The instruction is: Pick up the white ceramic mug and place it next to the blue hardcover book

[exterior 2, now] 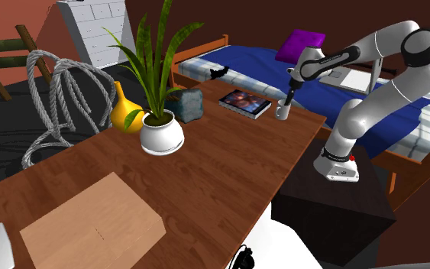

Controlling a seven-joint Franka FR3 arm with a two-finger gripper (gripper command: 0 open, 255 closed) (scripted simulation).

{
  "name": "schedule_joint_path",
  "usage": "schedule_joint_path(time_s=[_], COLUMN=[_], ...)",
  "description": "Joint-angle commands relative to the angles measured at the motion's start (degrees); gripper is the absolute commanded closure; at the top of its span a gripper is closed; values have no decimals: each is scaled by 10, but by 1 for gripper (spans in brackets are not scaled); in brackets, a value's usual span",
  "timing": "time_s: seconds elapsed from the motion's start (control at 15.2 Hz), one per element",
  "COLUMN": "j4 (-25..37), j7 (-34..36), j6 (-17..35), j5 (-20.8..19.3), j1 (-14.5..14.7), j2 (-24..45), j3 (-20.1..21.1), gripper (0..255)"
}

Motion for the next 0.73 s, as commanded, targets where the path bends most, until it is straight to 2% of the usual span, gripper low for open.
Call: schedule_joint_path(time_s=[0.0, 0.13, 0.66], j4=[12, 30, 30], j7=[4, 6, 6], j6=[-39, -84, -84], j5=[-3, -2, -2], j1=[-9, -16, -17], j2=[-27, -54, -54], j3=[13, 27, 27], gripper=[0, 0, 0])
